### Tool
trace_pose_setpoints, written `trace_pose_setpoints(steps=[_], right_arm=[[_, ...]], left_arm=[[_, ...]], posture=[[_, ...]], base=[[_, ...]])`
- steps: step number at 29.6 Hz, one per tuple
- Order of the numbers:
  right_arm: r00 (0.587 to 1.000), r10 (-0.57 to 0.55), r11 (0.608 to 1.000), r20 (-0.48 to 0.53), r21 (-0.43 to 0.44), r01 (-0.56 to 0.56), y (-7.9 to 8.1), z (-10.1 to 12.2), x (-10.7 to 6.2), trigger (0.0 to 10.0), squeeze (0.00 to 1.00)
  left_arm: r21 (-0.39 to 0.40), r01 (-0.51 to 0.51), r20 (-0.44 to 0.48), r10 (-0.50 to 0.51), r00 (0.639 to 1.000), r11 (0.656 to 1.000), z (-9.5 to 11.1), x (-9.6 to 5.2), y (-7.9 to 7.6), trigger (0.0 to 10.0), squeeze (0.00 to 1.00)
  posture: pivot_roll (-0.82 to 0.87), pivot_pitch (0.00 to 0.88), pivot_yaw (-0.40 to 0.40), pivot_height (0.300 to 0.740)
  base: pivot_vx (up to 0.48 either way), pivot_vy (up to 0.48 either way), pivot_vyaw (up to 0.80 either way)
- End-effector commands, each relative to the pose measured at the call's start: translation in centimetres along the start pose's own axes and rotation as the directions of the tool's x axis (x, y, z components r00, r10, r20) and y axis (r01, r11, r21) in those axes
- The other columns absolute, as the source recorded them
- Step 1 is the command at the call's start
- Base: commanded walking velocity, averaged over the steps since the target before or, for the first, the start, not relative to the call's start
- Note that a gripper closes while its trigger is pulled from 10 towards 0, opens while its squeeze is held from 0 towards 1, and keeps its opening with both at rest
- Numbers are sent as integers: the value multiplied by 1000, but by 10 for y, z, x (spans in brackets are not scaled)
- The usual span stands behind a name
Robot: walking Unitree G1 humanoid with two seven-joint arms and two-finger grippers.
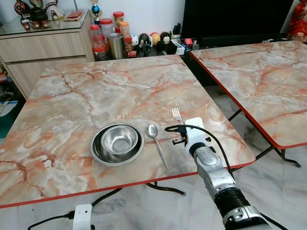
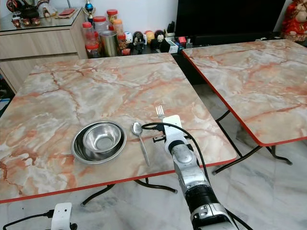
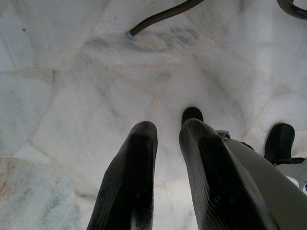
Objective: Setting the table
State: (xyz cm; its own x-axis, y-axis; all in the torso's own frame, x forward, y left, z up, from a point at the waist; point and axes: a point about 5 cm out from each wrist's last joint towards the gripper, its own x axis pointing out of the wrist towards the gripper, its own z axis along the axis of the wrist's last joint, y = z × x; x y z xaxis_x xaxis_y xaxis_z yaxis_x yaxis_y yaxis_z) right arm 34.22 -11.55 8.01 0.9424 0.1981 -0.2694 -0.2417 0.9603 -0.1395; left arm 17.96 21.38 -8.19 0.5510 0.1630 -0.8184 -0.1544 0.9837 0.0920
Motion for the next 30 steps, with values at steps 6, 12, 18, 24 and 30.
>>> trace_pose_setpoints(steps=[6, 12, 18, 24, 30], right_arm=[[998, 39, 999, -43, 26, -38, 9, -5, 4, 10000, 0], [997, 67, 997, -47, 47, -65, 18, -5, 7, 10000, 0], [995, 98, 994, -25, 55, -97, 27, 0, 10, 10000, 0], [995, 89, 995, -36, 49, -87, 25, -1, 10, 10000, 0], [998, 60, 997, -34, 45, -58, 19, -3, 9, 10000, 0]], left_arm=[[13, 1, 4, -1, 1000, 1000, 4, 1, 1, 10000, 0], [20, -1, 4, 1, 1000, 1000, 4, 1, 3, 10000, 0], [25, -4, 6, 3, 1000, 1000, 6, 1, 4, 10000, 0], [22, -2, 5, 2, 1000, 1000, 6, 1, 3, 10000, 0], [20, 1, 6, -1, 1000, 1000, 6, 1, 2, 10000, 0]], posture=[[-28, 9, 7, 740], [-21, 0, 8, 740], [-16, 0, 6, 740], [-16, 0, 5, 740], [-22, 3, 7, 740]], base=[[0, 0, 0], [0, 0, 0], [0, 0, 0], [0, 0, 0], [0, 0, 0]])
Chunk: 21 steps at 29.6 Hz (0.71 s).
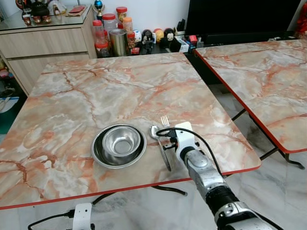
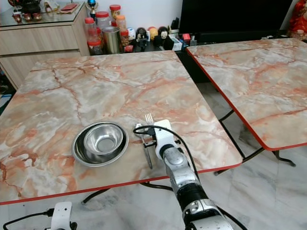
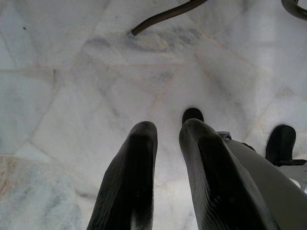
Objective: Setting the table
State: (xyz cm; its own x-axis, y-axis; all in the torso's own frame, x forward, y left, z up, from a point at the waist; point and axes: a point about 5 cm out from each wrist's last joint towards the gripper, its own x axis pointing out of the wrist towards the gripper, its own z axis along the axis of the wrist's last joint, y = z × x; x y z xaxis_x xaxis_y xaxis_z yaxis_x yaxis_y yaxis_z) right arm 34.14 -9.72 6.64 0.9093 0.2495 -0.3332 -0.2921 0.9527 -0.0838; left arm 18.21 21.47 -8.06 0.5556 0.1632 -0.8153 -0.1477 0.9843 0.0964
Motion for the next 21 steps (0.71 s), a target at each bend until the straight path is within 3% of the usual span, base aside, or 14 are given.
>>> trace_pose_setpoints(steps=[1, 21], right_arm=[[1000, -9, 1000, 19, 6, 9, -2, 5, 1, 10000, 0], [999, -15, 1000, -40, 9, 15, 3, -10, 1, 10000, 0]], left_arm=[[12, 1, -1, -1, 1000, 1000, 3, 1, 2, 10000, 0], [10, -5, -9, 5, 1000, 1000, -1, 0, 3, 10000, 0]], posture=[[-22, 3, 7, 740], [-15, 20, 9, 740]], base=[[0, 0, 0], [0, 0, 0]])
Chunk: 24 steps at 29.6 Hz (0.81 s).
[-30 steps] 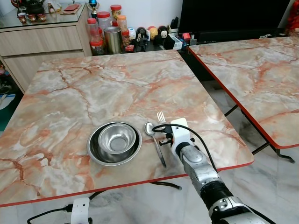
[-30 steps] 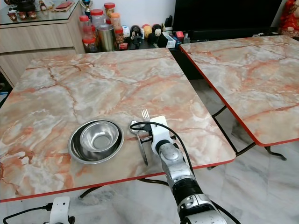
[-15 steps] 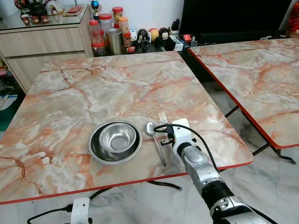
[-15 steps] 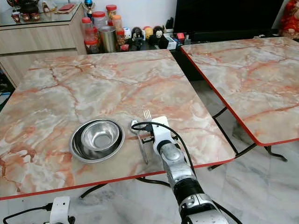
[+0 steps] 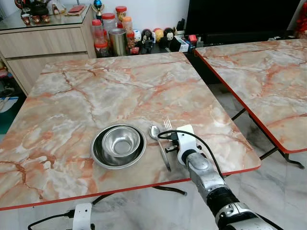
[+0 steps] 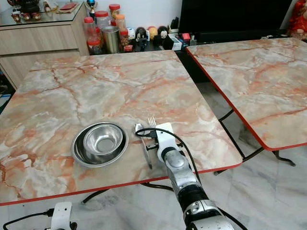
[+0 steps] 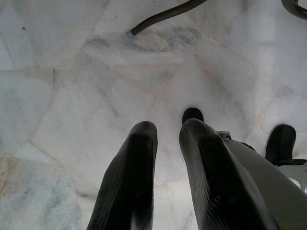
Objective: Setting the table
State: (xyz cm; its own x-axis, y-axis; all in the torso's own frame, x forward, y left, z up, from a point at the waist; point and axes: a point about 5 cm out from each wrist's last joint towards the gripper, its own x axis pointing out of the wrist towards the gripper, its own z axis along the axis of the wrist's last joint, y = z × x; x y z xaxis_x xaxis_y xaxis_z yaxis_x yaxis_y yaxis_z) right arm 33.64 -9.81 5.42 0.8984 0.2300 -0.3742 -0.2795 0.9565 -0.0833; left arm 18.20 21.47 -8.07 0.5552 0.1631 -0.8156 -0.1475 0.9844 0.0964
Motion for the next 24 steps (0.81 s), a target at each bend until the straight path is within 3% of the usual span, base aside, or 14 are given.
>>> trace_pose_setpoints(steps=[1, 15, 16, 24], right_arm=[[1000, -5, 1000, 2, 5, 5, 2, 2, 1, 10000, 0], [1000, -8, 1000, -18, 11, 8, 4, -4, 1, 10000, 0], [1000, -6, 1000, -18, 11, 7, 4, -4, 1, 10000, 90], [1000, -1, 1000, -23, 7, 1, 6, -5, 1, 10000, 86]], left_arm=[[10, -5, -8, 5, 1000, 1000, 0, 0, 3, 10000, 0], [15, -3, -10, 3, 1000, 1000, 0, 0, 3, 10000, 0], [15, -3, -11, 4, 1000, 1000, 0, 0, 3, 10000, 0], [13, -3, -13, 3, 1000, 1000, -1, 0, 2, 10000, 0]], posture=[[-15, 20, 9, 740], [-18, 20, 11, 740], [-18, 20, 11, 740], [-13, 21, 8, 740]], base=[[0, 0, 0], [0, 0, 0], [0, 0, 0], [0, 0, 0]])
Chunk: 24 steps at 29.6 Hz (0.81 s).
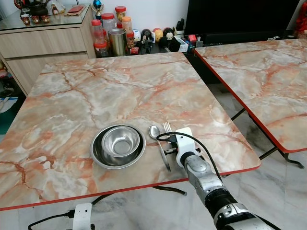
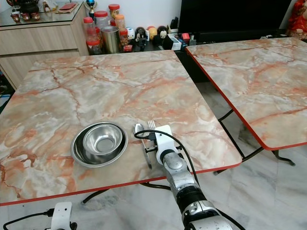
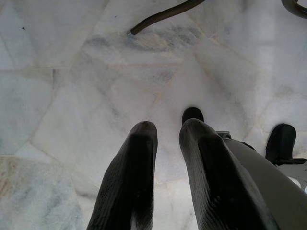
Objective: Setting the table
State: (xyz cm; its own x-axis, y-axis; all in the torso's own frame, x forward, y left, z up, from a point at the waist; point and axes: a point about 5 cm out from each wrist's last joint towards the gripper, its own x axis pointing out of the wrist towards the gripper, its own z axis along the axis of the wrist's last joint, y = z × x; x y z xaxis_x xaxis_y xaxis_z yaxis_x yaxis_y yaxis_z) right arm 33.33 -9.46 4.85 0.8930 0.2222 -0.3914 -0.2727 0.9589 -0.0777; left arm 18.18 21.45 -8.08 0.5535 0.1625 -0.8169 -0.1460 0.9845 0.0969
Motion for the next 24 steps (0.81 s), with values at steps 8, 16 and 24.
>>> trace_pose_setpoints(steps=[8, 16, 24], right_arm=[[1000, 9, 1000, -11, 2, -9, 2, -1, 1, 10000, 1000], [1000, 9, 1000, -8, 2, -9, 2, -1, 1, 10000, 1000], [1000, 18, 1000, -1, 13, -18, 3, 0, 2, 10000, 1000]], left_arm=[[12, -3, -11, 3, 1000, 1000, -1, 0, 2, 10000, 0], [13, -2, -13, 2, 1000, 1000, -1, 0, 2, 10000, 0], [13, -1, -12, 1, 1000, 1000, -1, 0, 2, 10000, 0]], posture=[[-14, 22, 9, 740], [-13, 21, 8, 740], [-14, 22, 10, 740]], base=[[0, 0, 0], [0, 0, 0], [0, 0, 0]])
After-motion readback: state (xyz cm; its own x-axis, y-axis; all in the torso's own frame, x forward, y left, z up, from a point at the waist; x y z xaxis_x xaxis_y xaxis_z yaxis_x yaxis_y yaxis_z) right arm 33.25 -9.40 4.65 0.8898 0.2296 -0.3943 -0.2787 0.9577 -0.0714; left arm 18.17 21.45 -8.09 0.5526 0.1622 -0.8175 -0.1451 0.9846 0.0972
